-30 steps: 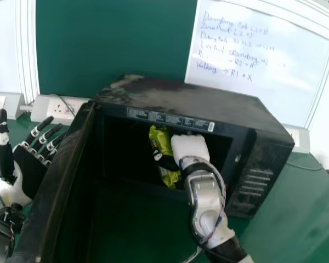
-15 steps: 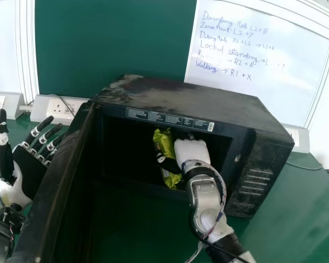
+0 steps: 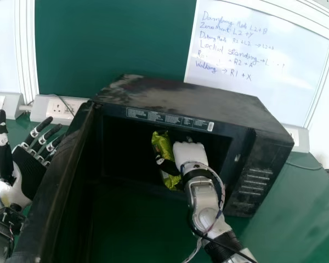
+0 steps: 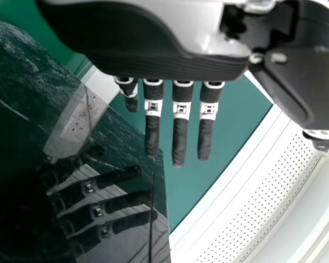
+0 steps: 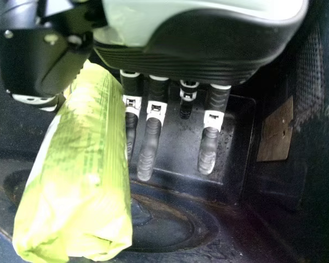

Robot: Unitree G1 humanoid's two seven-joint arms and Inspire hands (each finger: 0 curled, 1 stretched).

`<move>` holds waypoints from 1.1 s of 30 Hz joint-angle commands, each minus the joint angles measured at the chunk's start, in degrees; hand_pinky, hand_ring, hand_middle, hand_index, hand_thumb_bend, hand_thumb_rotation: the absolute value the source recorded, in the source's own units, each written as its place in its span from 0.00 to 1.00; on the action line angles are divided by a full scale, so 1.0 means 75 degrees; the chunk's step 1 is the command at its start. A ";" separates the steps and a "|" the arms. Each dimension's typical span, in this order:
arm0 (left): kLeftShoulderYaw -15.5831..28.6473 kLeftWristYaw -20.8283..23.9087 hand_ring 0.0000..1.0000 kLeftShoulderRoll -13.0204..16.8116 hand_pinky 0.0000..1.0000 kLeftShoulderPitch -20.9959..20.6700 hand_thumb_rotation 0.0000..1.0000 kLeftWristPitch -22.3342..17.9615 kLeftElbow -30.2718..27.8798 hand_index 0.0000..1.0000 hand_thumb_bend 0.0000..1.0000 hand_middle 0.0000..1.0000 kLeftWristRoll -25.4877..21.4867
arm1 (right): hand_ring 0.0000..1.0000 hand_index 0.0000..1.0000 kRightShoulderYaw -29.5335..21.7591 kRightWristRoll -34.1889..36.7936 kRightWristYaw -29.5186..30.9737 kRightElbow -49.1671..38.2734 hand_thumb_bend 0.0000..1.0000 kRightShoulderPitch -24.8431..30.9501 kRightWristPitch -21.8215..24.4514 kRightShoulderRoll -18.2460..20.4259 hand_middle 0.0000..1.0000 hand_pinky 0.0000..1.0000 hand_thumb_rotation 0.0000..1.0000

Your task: Put biscuit inside oven

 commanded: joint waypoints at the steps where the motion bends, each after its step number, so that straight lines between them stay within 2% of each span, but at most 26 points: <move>1: 0.0023 -0.0005 0.72 0.0039 0.76 0.0005 0.27 -0.0130 -0.0089 0.71 0.29 0.68 -0.0006 | 0.43 0.52 0.0111 0.0088 -0.0262 0.0366 0.53 -0.0389 -0.0021 -0.0064 0.43 0.44 0.00; 4: 0.0022 0.0080 0.72 0.0027 0.75 -0.0002 0.27 -0.0130 -0.0130 0.71 0.28 0.68 -0.0010 | 0.42 0.53 0.0172 0.0228 -0.0464 0.0720 0.53 -0.0581 -0.0066 -0.0041 0.42 0.42 0.00; 7: -0.0002 0.0145 0.71 0.0044 0.73 0.0001 0.27 -0.0123 -0.0212 0.69 0.28 0.67 0.0044 | 0.36 0.49 0.0250 0.0372 -0.0587 0.1041 0.53 -0.0775 -0.0126 -0.0040 0.47 0.37 0.00; 11: -0.0022 0.0143 0.72 0.0039 0.75 0.0005 0.27 -0.0127 -0.0233 0.69 0.28 0.68 0.0029 | 0.38 0.52 0.0294 0.0588 -0.0814 0.1447 0.53 -0.0993 -0.0247 -0.0023 0.42 0.37 0.00; 14: -0.0037 0.0188 0.72 0.0037 0.75 0.0018 0.27 -0.0119 -0.0277 0.69 0.26 0.68 0.0046 | 0.41 0.52 0.0378 0.0682 -0.1193 0.1791 0.53 -0.1134 -0.0363 -0.0026 0.42 0.40 0.00; 19: -0.0032 0.0197 0.73 0.0022 0.76 0.0016 0.28 -0.0127 -0.0253 0.70 0.26 0.68 -0.0020 | 0.39 0.51 0.0466 0.0845 -0.1674 0.2297 0.53 -0.1358 -0.0550 -0.0006 0.41 0.37 0.00; 23: -0.0063 0.0254 0.72 -0.0024 0.75 0.0000 0.26 -0.0141 -0.0269 0.70 0.27 0.68 -0.0029 | 0.44 0.50 0.0523 0.1005 -0.1957 0.2695 0.53 -0.1543 -0.0629 0.0044 0.45 0.43 0.00; 29: -0.0080 0.0251 0.75 0.0034 0.79 0.0029 0.28 -0.0138 -0.0323 0.73 0.26 0.71 0.0057 | 0.41 0.52 0.0646 0.1206 -0.2084 0.3318 0.53 -0.1881 -0.0701 0.0128 0.42 0.39 0.00; 31: -0.0075 0.0257 0.74 0.0031 0.78 0.0026 0.28 -0.0146 -0.0313 0.72 0.27 0.70 0.0049 | 0.43 0.51 0.0681 0.1246 -0.2186 0.3499 0.53 -0.1965 -0.0757 0.0137 0.43 0.42 0.00; 33: -0.0068 0.0213 0.73 0.0043 0.77 0.0034 0.27 -0.0164 -0.0282 0.71 0.27 0.69 0.0059 | 0.48 0.50 0.0713 0.1310 -0.2386 0.3749 0.53 -0.2068 -0.0865 0.0150 0.46 0.50 0.00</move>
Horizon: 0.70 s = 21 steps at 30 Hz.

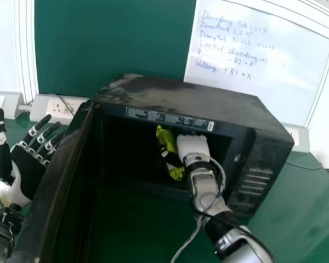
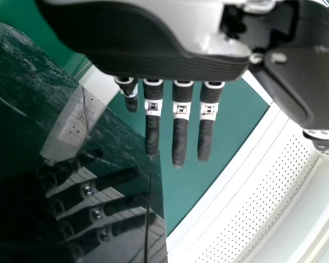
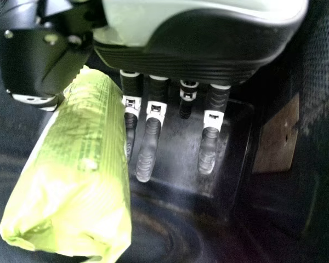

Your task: Put biscuit inside oven

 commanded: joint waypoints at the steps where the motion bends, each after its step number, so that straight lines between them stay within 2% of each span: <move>1: -0.0036 -0.0074 0.74 0.0050 0.77 0.0012 0.27 -0.0101 -0.0028 0.71 0.26 0.69 0.0053 | 0.48 0.50 0.0052 0.0108 -0.0321 0.0223 0.53 -0.0394 -0.0116 -0.0013 0.46 0.50 0.00; 3: -0.0055 -0.0083 0.75 0.0043 0.79 0.0009 0.28 -0.0112 -0.0034 0.72 0.25 0.70 0.0051 | 0.49 0.49 0.0076 0.0179 -0.0477 0.0451 0.53 -0.0485 -0.0191 0.0007 0.48 0.51 0.00; 7: -0.0034 -0.0187 0.77 0.0079 0.82 0.0026 0.28 -0.0123 0.0013 0.73 0.26 0.72 0.0060 | 0.45 0.50 0.0110 0.0340 -0.0790 0.0857 0.53 -0.0636 -0.0358 0.0028 0.45 0.44 0.00; 12: -0.0020 -0.0189 0.77 0.0057 0.82 0.0054 0.28 -0.0138 0.0017 0.74 0.27 0.72 0.0037 | 0.44 0.50 0.0332 0.0355 -0.0993 0.1321 0.53 -0.0823 -0.0392 0.0059 0.46 0.41 0.00; 17: -0.0024 -0.0181 0.78 0.0076 0.83 0.0092 0.29 -0.0141 -0.0036 0.74 0.29 0.73 0.0106 | 0.39 0.51 0.0394 0.0487 -0.1212 0.1575 0.53 -0.0890 -0.0533 0.0068 0.42 0.35 0.00; 21: 0.0001 -0.0210 0.78 0.0048 0.83 0.0094 0.29 -0.0165 0.0034 0.74 0.29 0.73 0.0076 | 0.40 0.51 0.0389 0.0623 -0.1287 0.1636 0.53 -0.0914 -0.0570 0.0087 0.42 0.36 0.00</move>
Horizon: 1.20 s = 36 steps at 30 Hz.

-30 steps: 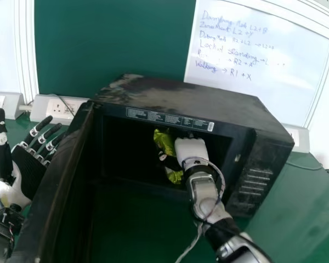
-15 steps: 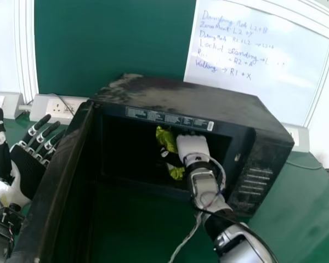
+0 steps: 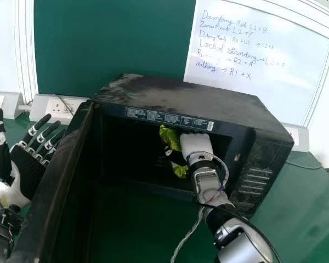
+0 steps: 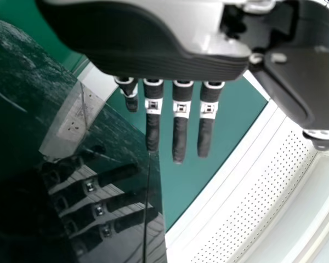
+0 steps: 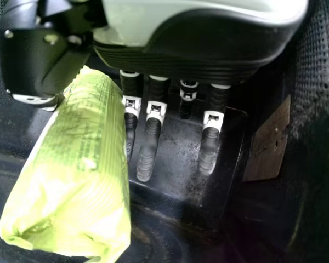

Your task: Put biscuit inside oven

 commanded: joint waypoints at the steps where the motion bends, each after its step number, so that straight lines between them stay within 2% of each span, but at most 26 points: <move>1: 0.0000 -0.0054 0.78 0.0029 0.83 0.0029 0.28 -0.0104 0.0028 0.74 0.30 0.73 0.0017 | 0.40 0.51 0.0003 0.0090 -0.0140 0.0037 0.53 -0.0288 -0.0008 0.0010 0.43 0.36 0.00; 13: 0.0028 -0.0119 0.79 0.0042 0.85 0.0094 0.28 -0.0126 0.0031 0.76 0.30 0.74 0.0023 | 0.44 0.50 0.0075 0.0247 -0.0147 0.0051 0.53 -0.0280 -0.0026 0.0037 0.45 0.41 0.00; 15: 0.0040 -0.0166 0.79 0.0029 0.84 0.0099 0.26 -0.0147 0.0085 0.76 0.32 0.74 0.0008 | 0.44 0.50 0.0096 0.0253 0.0016 0.0060 0.53 -0.0312 0.0060 0.0063 0.45 0.40 0.00; 18: 0.0035 -0.0224 0.78 0.0038 0.84 0.0116 0.27 -0.0150 0.0125 0.75 0.34 0.74 0.0018 | 0.48 0.48 0.0070 0.0331 0.0359 0.0040 0.53 -0.0364 0.0179 0.0115 0.48 0.43 0.00; 20: 0.0041 -0.0295 0.80 0.0057 0.86 0.0123 0.28 -0.0155 0.0161 0.77 0.33 0.75 0.0033 | 0.49 0.49 0.0139 0.0306 0.0509 0.0028 0.53 -0.0377 0.0285 0.0140 0.47 0.42 0.00; 21: 0.0042 -0.0280 0.80 0.0056 0.86 0.0122 0.28 -0.0153 0.0152 0.77 0.33 0.75 0.0043 | 0.49 0.49 0.0186 0.0277 0.0567 0.0025 0.53 -0.0377 0.0328 0.0147 0.50 0.41 0.08; 22: 0.0043 -0.0237 0.80 0.0049 0.86 0.0119 0.28 -0.0146 0.0132 0.77 0.32 0.75 0.0044 | 0.50 0.54 0.0222 0.0259 0.0595 0.0021 0.78 -0.0369 0.0366 0.0154 0.52 0.41 0.20; 23: 0.0049 -0.0211 0.79 0.0041 0.86 0.0115 0.28 -0.0146 0.0127 0.76 0.32 0.75 0.0042 | 0.51 0.57 0.0241 0.0260 0.0621 0.0017 0.87 -0.0361 0.0393 0.0161 0.54 0.42 0.25; 24: 0.0064 -0.0236 0.79 0.0041 0.85 0.0116 0.27 -0.0151 0.0152 0.76 0.33 0.74 0.0028 | 0.51 0.59 0.0247 0.0277 0.0648 0.0015 0.91 -0.0354 0.0409 0.0168 0.55 0.43 0.28; 28: 0.0100 -0.0326 0.78 0.0048 0.84 0.0125 0.27 -0.0164 0.0224 0.76 0.34 0.74 0.0017 | 0.53 0.66 0.0224 0.0364 0.0831 -0.0015 0.96 -0.0341 0.0498 0.0191 0.60 0.46 0.32; 30: 0.0105 -0.0330 0.78 0.0039 0.84 0.0128 0.26 -0.0167 0.0238 0.76 0.35 0.74 0.0008 | 0.50 0.66 0.0239 0.0359 0.0882 -0.0020 0.99 -0.0336 0.0599 0.0215 0.59 0.43 0.36; 36: 0.0136 -0.0501 0.78 0.0072 0.85 0.0154 0.28 -0.0183 0.0332 0.78 0.35 0.75 0.0062 | 0.50 0.67 0.0132 0.0502 0.1200 -0.0112 1.00 -0.0351 0.0943 0.0308 0.60 0.42 0.47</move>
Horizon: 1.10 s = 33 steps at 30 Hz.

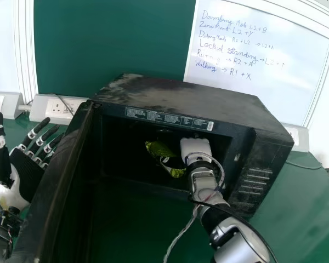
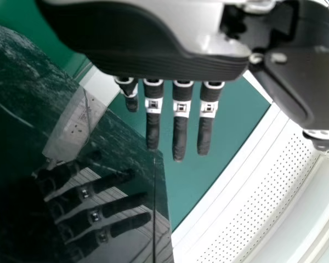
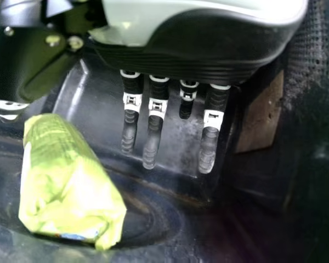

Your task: Put biscuit inside oven

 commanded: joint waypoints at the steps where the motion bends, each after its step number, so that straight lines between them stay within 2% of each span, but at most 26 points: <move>1: 0.0091 -0.0141 0.79 0.0068 0.85 0.0007 0.28 -0.0122 0.0121 0.78 0.35 0.75 0.0039 | 0.50 0.65 -0.0120 0.0181 0.0198 -0.0111 1.00 -0.0250 0.0139 0.0043 0.59 0.41 0.49; 4: 0.0128 -0.0248 0.81 0.0081 0.88 0.0019 0.29 -0.0126 0.0197 0.80 0.34 0.77 0.0002 | 0.48 0.65 -0.0363 0.0480 0.0464 -0.0327 1.00 -0.0215 0.0175 0.0037 0.59 0.39 0.52; 8: 0.0108 -0.0139 0.80 0.0034 0.86 0.0001 0.27 -0.0113 0.0157 0.80 0.35 0.77 0.0021 | 0.49 0.80 -0.0461 0.0644 0.0782 -0.0653 1.00 -0.0119 0.0227 -0.0023 0.61 0.39 0.59; 11: 0.0101 -0.0185 0.81 0.0030 0.87 0.0010 0.27 -0.0127 0.0167 0.81 0.35 0.77 0.0056 | 0.47 0.82 -0.0581 0.0791 0.0854 -0.0976 1.00 0.0044 0.0181 -0.0093 0.59 0.37 0.63; 18: 0.0141 -0.0264 0.81 0.0068 0.88 0.0015 0.27 -0.0116 0.0222 0.80 0.37 0.77 0.0048 | 0.64 0.86 -0.0813 0.1010 0.1387 -0.2328 1.00 0.0609 0.0718 -0.0211 0.74 0.55 0.70; 22: 0.0127 -0.0266 0.81 0.0049 0.89 -0.0001 0.28 -0.0115 0.0264 0.81 0.36 0.77 0.0104 | 0.69 0.87 -0.0953 0.0998 0.1651 -0.3587 0.96 0.1191 0.1128 -0.0333 0.78 0.60 0.64; 27: 0.0132 -0.0286 0.81 0.0058 0.89 -0.0003 0.29 -0.0110 0.0242 0.81 0.35 0.77 0.0122 | 0.82 0.89 -0.0918 0.0800 0.2178 -0.5176 0.94 0.1896 0.1603 -0.0585 0.86 0.72 0.67; 30: 0.0151 -0.0359 0.80 0.0063 0.88 -0.0006 0.29 -0.0129 0.0287 0.80 0.36 0.77 0.0137 | 0.89 0.90 -0.0868 0.0608 0.2507 -0.6109 0.88 0.2309 0.1865 -0.0761 0.91 0.81 0.64; 33: 0.0172 -0.0342 0.79 0.0045 0.86 -0.0023 0.27 -0.0121 0.0331 0.79 0.38 0.76 0.0081 | 0.90 0.89 -0.0803 0.0326 0.2679 -0.6711 0.83 0.2623 0.2135 -0.0837 0.92 0.83 0.65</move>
